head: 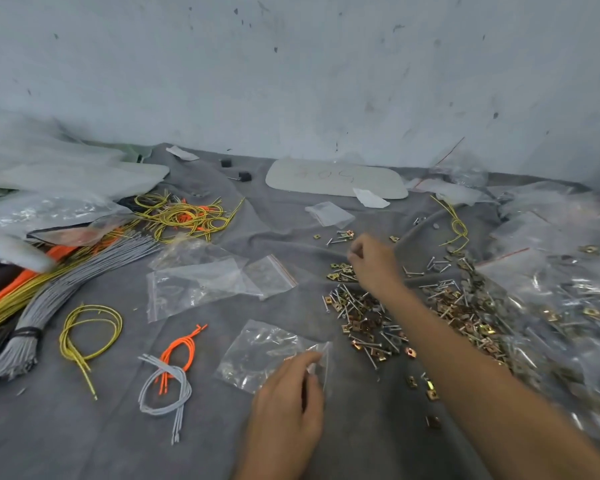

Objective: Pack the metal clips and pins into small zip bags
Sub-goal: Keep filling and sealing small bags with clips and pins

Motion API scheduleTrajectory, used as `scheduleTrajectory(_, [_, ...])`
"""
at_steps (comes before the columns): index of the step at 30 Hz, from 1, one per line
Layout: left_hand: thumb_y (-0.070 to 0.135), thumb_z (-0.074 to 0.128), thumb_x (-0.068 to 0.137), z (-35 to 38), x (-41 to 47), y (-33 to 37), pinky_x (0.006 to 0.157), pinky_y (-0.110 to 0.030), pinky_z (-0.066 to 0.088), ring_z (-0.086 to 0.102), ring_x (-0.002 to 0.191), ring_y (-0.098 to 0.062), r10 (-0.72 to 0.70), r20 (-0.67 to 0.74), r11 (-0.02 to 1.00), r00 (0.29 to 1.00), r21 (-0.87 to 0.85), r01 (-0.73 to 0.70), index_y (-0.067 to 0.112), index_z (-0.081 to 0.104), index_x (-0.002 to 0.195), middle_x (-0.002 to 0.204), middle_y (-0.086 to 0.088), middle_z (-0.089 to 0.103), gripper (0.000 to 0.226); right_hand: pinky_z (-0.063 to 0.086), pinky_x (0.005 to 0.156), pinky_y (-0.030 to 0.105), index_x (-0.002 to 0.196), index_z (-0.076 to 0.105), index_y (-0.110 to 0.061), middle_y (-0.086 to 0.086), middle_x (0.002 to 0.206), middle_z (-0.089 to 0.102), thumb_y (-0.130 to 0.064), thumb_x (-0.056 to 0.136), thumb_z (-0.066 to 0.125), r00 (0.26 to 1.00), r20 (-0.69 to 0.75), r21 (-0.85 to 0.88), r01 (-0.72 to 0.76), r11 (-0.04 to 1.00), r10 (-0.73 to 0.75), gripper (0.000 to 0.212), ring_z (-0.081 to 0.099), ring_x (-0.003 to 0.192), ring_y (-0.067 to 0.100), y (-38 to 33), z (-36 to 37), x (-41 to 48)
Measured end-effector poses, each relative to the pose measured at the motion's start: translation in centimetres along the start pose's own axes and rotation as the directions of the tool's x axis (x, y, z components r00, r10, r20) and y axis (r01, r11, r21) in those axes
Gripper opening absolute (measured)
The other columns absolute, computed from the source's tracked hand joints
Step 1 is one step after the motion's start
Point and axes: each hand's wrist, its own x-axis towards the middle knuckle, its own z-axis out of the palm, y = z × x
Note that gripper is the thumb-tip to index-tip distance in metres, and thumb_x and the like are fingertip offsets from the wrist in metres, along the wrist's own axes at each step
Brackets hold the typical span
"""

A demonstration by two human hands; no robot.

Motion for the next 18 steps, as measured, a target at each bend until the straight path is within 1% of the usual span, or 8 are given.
scheduleTrajectory(1, [0.009, 0.067, 0.092, 0.0, 0.0, -0.1, 0.079, -0.017, 0.044, 0.059, 0.087, -0.010, -0.021, -0.004, 1.000, 1.000, -0.017, 0.021, 0.028, 0.070, 0.114, 0.084, 0.020, 0.059, 0.030, 0.039, 0.064, 0.023, 0.090, 0.055, -0.026, -0.008, 0.089, 0.061, -0.022, 0.097, 0.062, 1.000, -0.012, 0.146, -0.026, 0.989, 0.028, 0.010, 0.059, 0.085, 0.011, -0.5, -0.2, -2.1])
scheduleTrajectory(3, [0.012, 0.066, 0.093, 0.0, 0.1, -0.4, 0.080, -0.028, 0.050, 0.061, 0.083, -0.012, -0.068, 0.010, 0.997, 0.998, -0.048, 0.068, 0.031, 0.069, 0.115, 0.079, 0.015, 0.059, 0.029, 0.042, 0.066, 0.015, 0.088, 0.057, -0.030, -0.014, 0.086, 0.064, -0.022, 0.095, 0.065, 0.998, -0.045, 0.380, -0.017, 0.925, 0.037, 0.014, 0.060, 0.080, -0.001, -1.3, -0.5, -7.0])
scheduleTrajectory(4, [0.013, 0.065, 0.093, 0.0, 0.1, -0.4, 0.080, -0.029, 0.050, 0.060, 0.079, -0.010, -0.079, 0.019, 0.995, 0.997, -0.061, 0.080, 0.031, 0.069, 0.115, 0.078, 0.014, 0.060, 0.029, 0.042, 0.067, 0.010, 0.088, 0.059, -0.031, -0.015, 0.085, 0.066, -0.022, 0.094, 0.067, 0.997, -0.064, 0.464, -0.002, 0.886, 0.036, 0.014, 0.061, 0.081, -0.002, -1.6, -0.6, -9.7])
scheduleTrajectory(6, [0.013, 0.066, 0.093, -0.2, 0.2, -0.3, 0.075, -0.023, 0.049, 0.059, 0.071, -0.004, -0.073, 0.021, 0.994, 0.997, -0.083, 0.074, 0.034, 0.069, 0.113, 0.075, 0.015, 0.063, 0.030, 0.046, 0.071, 0.010, 0.092, 0.061, -0.033, -0.015, 0.088, 0.068, -0.023, 0.092, 0.068, 0.996, -0.083, 0.570, 0.015, 0.822, 0.040, 0.012, 0.063, 0.084, -0.001, -2.0, -0.6, -14.8])
scheduleTrajectory(8, [0.013, 0.066, 0.092, -0.3, 0.3, -0.1, 0.069, -0.016, 0.046, 0.059, 0.067, -0.001, -0.069, 0.021, 0.992, 0.997, -0.103, 0.071, 0.046, 0.063, 0.106, 0.077, 0.022, 0.064, 0.036, 0.051, 0.073, 0.017, 0.093, 0.062, -0.031, -0.014, 0.090, 0.068, -0.021, 0.092, 0.068, 0.996, -0.081, 0.613, 0.012, 0.790, 0.048, 0.012, 0.065, 0.084, 0.005, -2.4, -0.2, -18.9])
scheduleTrajectory(10, [0.011, 0.065, 0.092, -0.3, 0.4, -0.1, 0.066, -0.013, 0.045, 0.060, 0.065, 0.000, -0.077, 0.018, 0.989, 0.997, -0.123, 0.078, 0.051, 0.058, 0.100, 0.077, 0.024, 0.064, 0.042, 0.053, 0.073, 0.023, 0.090, 0.061, -0.030, -0.012, 0.087, 0.069, -0.018, 0.090, 0.069, 0.996, -0.076, 0.611, 0.008, 0.792, 0.049, 0.014, 0.066, 0.081, 0.007, -2.9, 0.2, -21.3])
scheduleTrajectory(15, [0.005, 0.067, 0.090, -0.2, 0.3, -0.2, 0.070, -0.022, 0.050, 0.063, 0.069, -0.003, -0.094, 0.009, 0.987, 0.996, -0.133, 0.094, 0.041, 0.063, 0.103, 0.080, 0.020, 0.066, 0.039, 0.054, 0.075, 0.032, 0.087, 0.061, -0.023, -0.010, 0.079, 0.068, -0.018, 0.088, 0.071, 0.999, -0.051, 0.558, 0.045, 0.829, -0.020, 0.012, 0.065, 0.076, 0.007, -3.4, 0.3, -22.6])
scheduleTrajectory(18, [0.002, 0.066, 0.090, -0.3, 0.3, -0.2, 0.071, -0.023, 0.049, 0.062, 0.070, -0.004, -0.106, 0.008, 0.985, 0.994, -0.139, 0.106, 0.031, 0.067, 0.107, 0.078, 0.019, 0.065, 0.034, 0.054, 0.077, 0.033, 0.087, 0.063, -0.021, -0.010, 0.079, 0.069, -0.019, 0.087, 0.072, 0.999, -0.038, 0.539, 0.035, 0.842, -0.018, 0.010, 0.065, 0.077, 0.005, -3.2, 0.2, -22.7])
